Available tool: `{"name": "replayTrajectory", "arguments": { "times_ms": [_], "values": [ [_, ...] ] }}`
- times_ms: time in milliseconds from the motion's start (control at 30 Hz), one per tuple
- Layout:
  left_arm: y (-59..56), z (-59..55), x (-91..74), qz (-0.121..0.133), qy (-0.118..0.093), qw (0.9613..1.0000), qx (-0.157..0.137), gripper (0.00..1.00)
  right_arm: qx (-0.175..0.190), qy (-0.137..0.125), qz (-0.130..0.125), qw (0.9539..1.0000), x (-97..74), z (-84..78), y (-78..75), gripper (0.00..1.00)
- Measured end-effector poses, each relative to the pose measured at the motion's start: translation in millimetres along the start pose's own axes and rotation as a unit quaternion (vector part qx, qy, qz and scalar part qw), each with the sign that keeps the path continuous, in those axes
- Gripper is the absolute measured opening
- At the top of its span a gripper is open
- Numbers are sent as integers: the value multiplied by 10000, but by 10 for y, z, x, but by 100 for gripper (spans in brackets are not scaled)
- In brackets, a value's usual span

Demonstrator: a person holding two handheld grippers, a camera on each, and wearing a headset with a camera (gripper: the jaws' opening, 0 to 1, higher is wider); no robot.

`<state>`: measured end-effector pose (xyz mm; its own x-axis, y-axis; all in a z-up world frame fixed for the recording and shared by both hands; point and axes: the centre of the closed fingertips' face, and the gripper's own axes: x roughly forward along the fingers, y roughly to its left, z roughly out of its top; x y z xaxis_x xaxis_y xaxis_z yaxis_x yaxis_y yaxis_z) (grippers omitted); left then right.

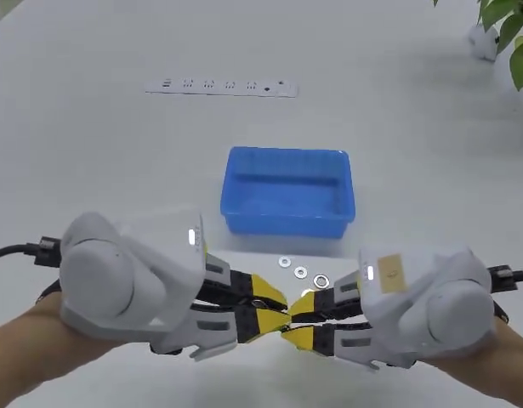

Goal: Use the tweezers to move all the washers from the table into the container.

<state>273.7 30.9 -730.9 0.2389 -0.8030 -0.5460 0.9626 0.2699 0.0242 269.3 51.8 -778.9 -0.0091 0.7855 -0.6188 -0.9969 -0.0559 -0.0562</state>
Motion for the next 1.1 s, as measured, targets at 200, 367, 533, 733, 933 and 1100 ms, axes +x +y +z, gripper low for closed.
{"name": "replayTrajectory", "arguments": {
  "times_ms": [200,367,533,733,933,1100],
  "values": [
    [-20,16,26,-40,-72,9999,106,7,-22,5,1,10000,8,-13,-2,9],
    [1,36,40,-16,-75,9998,180,7,10,-23,-40,10000,0,-12,-25,10],
    [-14,65,73,-94,-93,9997,191,7,-12,-73,10,10000,26,31,-23,12],
    [5,72,84,-96,-37,9999,133,7,-163,-10,44,9999,41,18,-14,9],
    [20,74,7,-15,-208,9997,115,16,-91,-86,39,9999,26,19,-24,8],
    [4,-23,-10,-86,-47,9997,212,14,-40,-126,96,9999,20,19,-14,8]
  ]
}}
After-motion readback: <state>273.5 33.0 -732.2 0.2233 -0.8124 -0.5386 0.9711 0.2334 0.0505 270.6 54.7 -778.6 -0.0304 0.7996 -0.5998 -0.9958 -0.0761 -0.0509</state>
